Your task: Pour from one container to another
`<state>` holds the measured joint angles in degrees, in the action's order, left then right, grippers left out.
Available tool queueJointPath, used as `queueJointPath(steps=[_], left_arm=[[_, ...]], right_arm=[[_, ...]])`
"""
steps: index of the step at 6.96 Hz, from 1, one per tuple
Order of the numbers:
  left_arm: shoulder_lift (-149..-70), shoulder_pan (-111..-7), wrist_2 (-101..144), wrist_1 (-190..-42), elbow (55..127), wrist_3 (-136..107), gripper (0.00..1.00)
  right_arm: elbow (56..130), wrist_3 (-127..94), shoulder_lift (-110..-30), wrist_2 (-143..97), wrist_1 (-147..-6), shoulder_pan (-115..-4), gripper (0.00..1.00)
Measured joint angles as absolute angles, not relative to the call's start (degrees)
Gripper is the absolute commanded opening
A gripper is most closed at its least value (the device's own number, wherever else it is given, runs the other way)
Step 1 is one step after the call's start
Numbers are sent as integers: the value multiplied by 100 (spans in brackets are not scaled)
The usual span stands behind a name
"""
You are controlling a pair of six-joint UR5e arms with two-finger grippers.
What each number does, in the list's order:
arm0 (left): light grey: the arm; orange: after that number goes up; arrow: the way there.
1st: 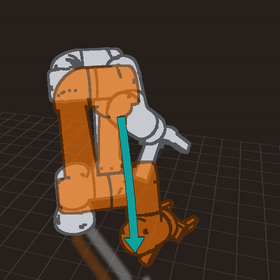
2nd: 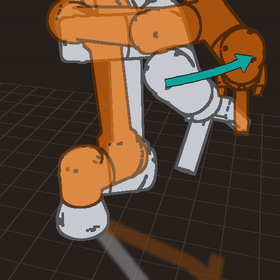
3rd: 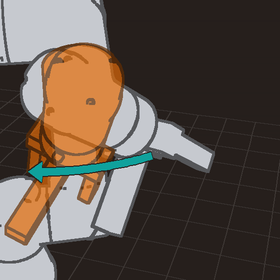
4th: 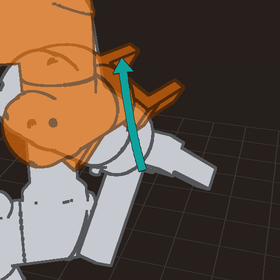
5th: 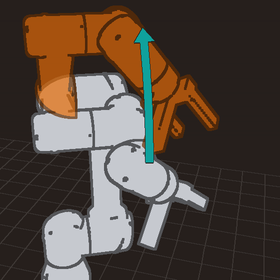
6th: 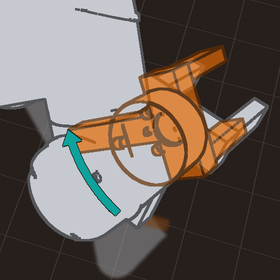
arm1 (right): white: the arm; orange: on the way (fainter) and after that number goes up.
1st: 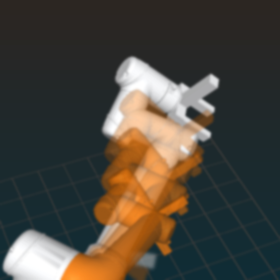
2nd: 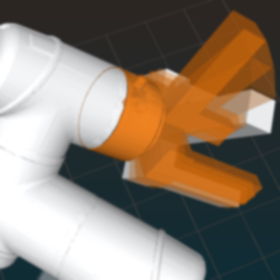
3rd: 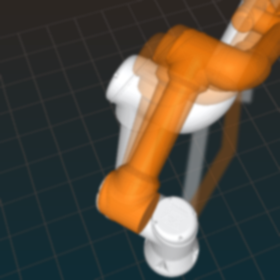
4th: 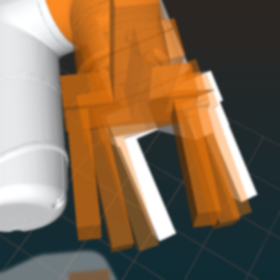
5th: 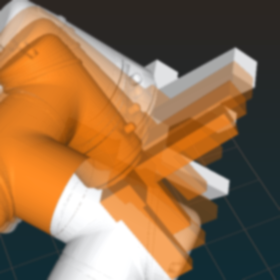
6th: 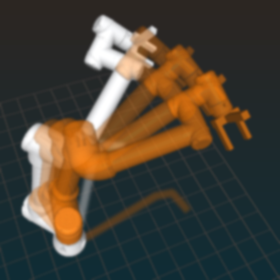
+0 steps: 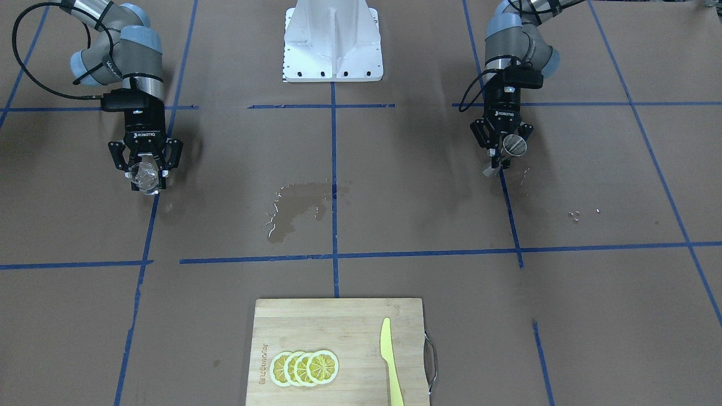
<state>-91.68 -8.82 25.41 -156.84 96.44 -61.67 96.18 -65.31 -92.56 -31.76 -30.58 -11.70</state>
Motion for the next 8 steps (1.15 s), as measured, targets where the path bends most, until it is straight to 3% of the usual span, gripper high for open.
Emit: queueJointPath(steps=[2,4,8], left_arm=[[-9702,-849,2552,-15620,9676,-5665,0],[-10559,-741,2558,-15595,9267,-5142,0],[-11276,-644,2810,-15575,9028,-4557,0]], right_arm=[[9751,-6276,-8850,-3194,-3105,-1198,20],[10087,-6068,-8515,-3208,-3400,-1193,18],[10787,-5737,-7390,-3367,-5351,-1178,15]])
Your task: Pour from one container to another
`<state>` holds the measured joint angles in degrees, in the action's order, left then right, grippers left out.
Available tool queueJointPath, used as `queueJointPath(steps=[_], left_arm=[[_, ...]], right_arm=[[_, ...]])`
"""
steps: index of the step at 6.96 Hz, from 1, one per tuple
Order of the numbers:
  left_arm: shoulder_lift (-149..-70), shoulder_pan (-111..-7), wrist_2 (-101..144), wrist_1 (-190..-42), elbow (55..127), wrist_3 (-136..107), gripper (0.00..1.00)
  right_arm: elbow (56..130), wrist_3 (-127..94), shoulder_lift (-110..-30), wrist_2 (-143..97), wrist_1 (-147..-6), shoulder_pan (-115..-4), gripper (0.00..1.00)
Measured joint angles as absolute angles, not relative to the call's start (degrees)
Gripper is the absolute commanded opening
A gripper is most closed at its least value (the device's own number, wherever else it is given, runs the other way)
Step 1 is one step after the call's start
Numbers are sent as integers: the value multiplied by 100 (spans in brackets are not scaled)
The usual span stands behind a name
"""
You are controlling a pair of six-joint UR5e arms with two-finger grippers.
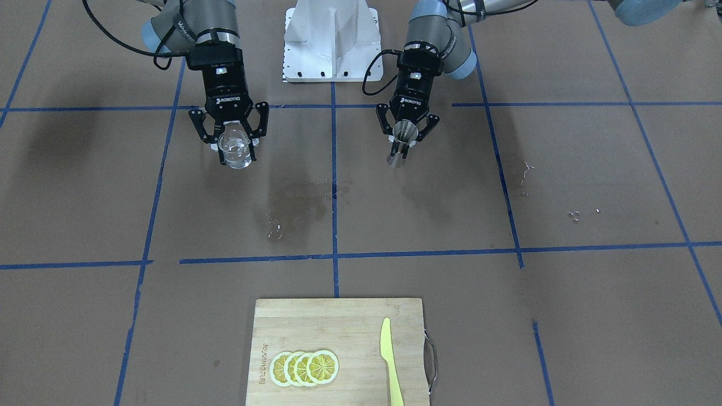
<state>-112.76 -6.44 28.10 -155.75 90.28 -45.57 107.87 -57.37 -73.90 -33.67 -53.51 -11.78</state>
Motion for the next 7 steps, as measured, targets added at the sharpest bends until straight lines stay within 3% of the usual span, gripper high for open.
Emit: queueJointPath(steps=[7], left_arm=[[-12081,-760,3554,-15531,8576,-4080,0]], right_arm=[[10866,-5693,-6253,-3818,-6857,-1124,17]])
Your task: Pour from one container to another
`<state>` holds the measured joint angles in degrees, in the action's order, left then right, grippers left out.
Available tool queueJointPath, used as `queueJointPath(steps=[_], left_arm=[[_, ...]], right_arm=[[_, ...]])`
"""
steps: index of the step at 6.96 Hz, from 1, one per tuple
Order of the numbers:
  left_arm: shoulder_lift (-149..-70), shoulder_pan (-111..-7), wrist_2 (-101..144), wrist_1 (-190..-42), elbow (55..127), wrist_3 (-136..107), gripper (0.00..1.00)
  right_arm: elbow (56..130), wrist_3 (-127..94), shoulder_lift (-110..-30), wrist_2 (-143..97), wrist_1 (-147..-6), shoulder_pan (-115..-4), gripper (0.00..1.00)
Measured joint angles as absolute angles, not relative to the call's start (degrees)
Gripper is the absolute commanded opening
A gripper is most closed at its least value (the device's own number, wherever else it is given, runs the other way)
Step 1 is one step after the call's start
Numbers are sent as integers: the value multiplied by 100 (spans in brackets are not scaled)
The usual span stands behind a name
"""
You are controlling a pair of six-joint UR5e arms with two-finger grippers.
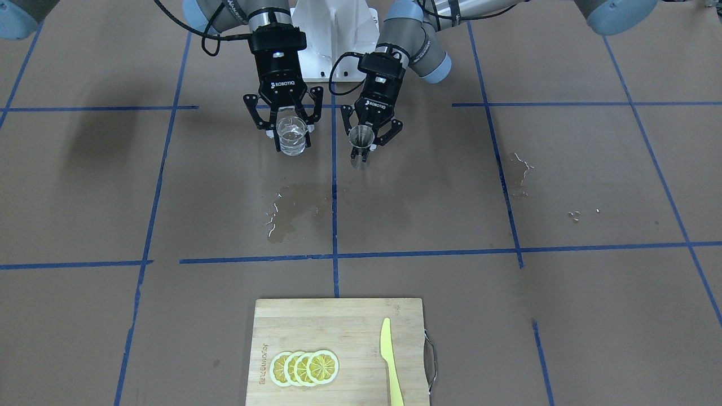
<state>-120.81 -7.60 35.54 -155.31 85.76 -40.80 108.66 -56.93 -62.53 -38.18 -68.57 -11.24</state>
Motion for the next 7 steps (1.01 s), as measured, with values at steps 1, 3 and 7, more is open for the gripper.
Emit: queueJointPath(steps=[1,3,7], left_arm=[[-12160,-780,3634,-15529,8478,-4073,0],[-12236,-789,3678,-15519,8296,-3769,0],[-12470,-791,3683,-15529,8131,-3519,0]], right_arm=[[10894,-5655,-6154,-3869,-7041,-1146,18],[11054,-5357,-6083,-4080,-7192,-1300,17],[11235,-5212,-5828,-4150,-7819,-1348,18]])
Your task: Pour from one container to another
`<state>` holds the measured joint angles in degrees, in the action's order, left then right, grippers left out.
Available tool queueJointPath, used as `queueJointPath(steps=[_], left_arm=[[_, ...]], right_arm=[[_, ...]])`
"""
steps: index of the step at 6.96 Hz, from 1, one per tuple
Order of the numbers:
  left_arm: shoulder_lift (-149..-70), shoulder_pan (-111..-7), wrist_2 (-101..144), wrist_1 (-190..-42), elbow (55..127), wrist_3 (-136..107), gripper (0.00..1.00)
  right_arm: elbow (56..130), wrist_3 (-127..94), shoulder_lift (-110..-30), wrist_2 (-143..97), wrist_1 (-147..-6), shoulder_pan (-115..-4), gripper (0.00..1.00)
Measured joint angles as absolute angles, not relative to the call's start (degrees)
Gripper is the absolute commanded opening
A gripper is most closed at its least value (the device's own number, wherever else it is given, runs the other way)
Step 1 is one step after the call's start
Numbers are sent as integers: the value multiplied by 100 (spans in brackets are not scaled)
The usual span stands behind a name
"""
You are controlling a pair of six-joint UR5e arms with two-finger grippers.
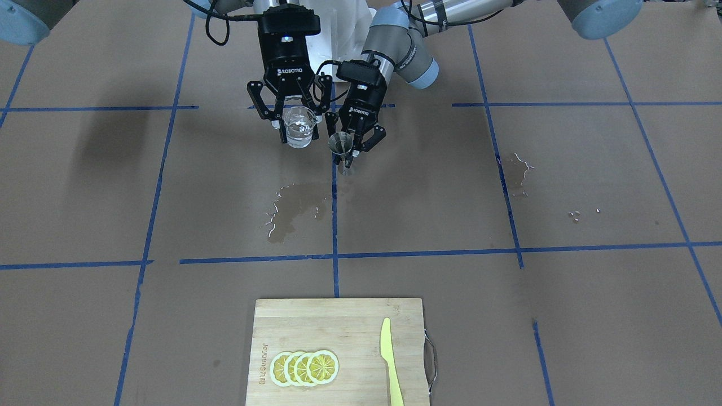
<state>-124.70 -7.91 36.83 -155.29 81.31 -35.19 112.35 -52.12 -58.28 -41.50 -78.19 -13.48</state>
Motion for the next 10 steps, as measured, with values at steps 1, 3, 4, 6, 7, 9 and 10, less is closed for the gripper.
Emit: queueJointPath(steps=[1,3,4,6,7,9,10], left_arm=[[-12494,-791,3683,-15530,8103,-3517,0],[-12558,-791,3683,-15528,8037,-3511,0],[-12599,-801,3683,-15524,7994,-3504,0],[-12761,-851,3683,-15522,7786,-3499,0],[-12823,-864,3681,-15522,7695,-3498,0],[-12878,-894,3681,-15524,7647,-3498,0],[-12906,-901,3687,-15530,7647,-3498,0]], right_arm=[[11270,-5129,-5722,-4149,-8146,-1347,18],[11307,-4844,-5622,-4157,-8527,-1313,18],[11317,-4746,-5606,-4162,-8685,-1290,18],[11325,-4503,-5600,-4166,-8789,-1249,18],[11324,-4399,-5601,-4166,-8801,-1238,18],[11327,-4200,-5605,-4164,-8879,-1219,18],[11343,-4032,-5604,-4160,-8989,-1218,18]])
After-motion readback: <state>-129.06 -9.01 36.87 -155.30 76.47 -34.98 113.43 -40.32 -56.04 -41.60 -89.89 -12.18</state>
